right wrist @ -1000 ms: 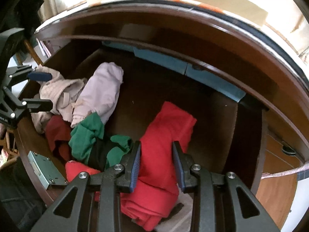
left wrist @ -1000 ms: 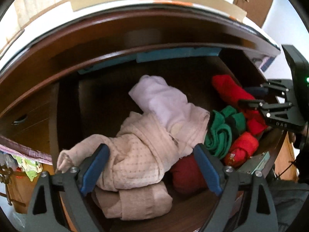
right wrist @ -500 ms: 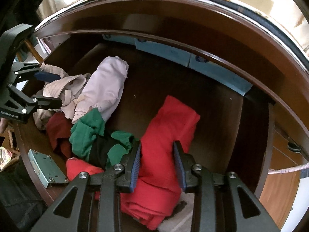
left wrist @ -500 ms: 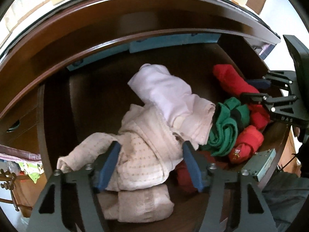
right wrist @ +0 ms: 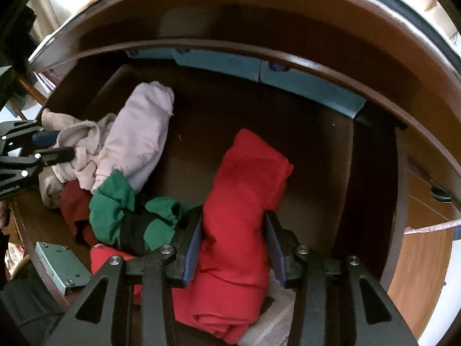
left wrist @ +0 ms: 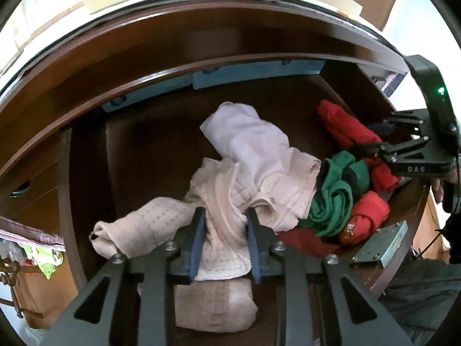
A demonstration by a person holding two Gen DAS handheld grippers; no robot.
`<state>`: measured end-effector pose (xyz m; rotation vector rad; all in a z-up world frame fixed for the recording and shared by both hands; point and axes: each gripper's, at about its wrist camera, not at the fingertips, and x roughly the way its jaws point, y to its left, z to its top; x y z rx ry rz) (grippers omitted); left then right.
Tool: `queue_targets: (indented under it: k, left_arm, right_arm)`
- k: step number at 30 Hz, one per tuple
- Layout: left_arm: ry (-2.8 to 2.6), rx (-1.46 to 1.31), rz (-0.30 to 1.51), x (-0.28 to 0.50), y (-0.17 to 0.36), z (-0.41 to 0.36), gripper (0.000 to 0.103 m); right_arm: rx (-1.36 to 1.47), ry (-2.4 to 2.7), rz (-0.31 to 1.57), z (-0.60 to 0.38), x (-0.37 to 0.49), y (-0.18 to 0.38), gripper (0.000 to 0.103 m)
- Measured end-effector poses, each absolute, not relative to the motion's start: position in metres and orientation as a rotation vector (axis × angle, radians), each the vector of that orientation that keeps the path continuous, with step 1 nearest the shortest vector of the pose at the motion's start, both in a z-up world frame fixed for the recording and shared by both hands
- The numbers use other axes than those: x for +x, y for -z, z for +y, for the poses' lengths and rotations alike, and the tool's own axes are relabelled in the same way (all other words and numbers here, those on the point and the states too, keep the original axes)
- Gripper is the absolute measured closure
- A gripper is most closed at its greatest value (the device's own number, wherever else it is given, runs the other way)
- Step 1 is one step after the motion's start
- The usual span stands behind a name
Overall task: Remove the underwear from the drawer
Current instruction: 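Grasp the beige underwear with the left tool while the right tool grasps the red underwear, then lift the beige underwear with the left tool while the right tool lifts the red underwear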
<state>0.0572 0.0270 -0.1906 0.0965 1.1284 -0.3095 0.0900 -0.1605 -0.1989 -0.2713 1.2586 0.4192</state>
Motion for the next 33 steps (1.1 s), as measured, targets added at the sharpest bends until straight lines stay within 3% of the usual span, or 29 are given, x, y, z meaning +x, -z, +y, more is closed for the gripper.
queue_targets:
  k: [3, 7, 33]
  left_arm:
    - [0.307, 0.102, 1.112, 0.053, 0.188, 0.028, 0.082]
    - [0.307, 0.070, 1.078, 0.044, 0.181, 0.038, 0.087]
    - [0.319, -0.126, 0.818, 0.030, 0.132, 0.068, 0.094]
  right_arm:
    - [-0.293, -0.423, 1.262, -0.157, 0.090, 0.200, 0.059]
    - [-0.304, -0.429, 1.201, -0.158, 0.084, 0.195, 0.070]
    - [-0.213, -0.463, 0.969, -0.179, 0.057, 0.156, 0.071]
